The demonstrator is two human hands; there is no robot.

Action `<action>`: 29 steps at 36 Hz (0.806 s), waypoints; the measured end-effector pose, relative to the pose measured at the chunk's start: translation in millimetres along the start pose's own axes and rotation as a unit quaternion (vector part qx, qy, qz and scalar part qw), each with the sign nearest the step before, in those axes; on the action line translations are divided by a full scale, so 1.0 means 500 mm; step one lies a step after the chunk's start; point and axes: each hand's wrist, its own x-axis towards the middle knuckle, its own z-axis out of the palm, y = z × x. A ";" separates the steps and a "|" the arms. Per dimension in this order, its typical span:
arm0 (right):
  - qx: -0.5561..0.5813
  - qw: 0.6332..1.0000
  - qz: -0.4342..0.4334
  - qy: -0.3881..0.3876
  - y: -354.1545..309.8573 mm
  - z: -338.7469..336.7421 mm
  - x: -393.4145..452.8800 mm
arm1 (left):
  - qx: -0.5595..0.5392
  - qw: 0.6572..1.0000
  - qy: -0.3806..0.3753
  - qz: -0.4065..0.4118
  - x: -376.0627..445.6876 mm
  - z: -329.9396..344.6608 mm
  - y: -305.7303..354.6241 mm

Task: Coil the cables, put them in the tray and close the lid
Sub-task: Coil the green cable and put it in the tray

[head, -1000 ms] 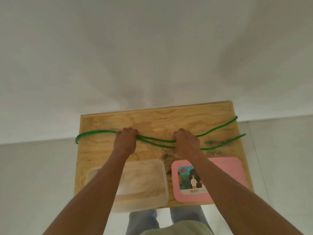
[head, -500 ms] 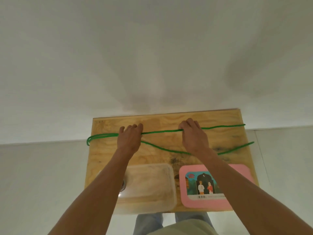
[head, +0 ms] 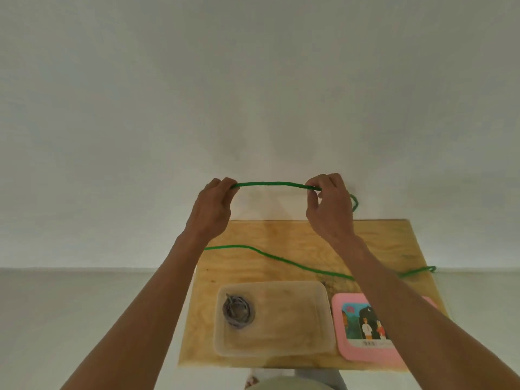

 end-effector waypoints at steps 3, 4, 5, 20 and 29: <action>0.026 0.999 -0.004 0.042 -0.058 -0.022 0.009 | -0.029 0.997 0.058 0.034 0.010 -0.057 0.025; 0.033 0.998 -0.005 0.052 -0.075 -0.029 0.011 | -0.042 0.996 0.073 0.042 0.013 -0.074 0.038; 0.039 0.997 -0.003 0.061 -0.092 -0.035 0.013 | -0.055 0.994 0.086 0.049 0.016 -0.091 0.053; 0.154 0.950 0.048 -0.266 -0.258 -0.079 -0.102 | -0.349 0.925 0.148 -0.007 0.083 -0.237 0.331; 0.189 0.970 0.047 -0.146 -0.256 -0.124 -0.041 | -0.522 0.842 0.096 -0.094 0.107 -0.249 0.458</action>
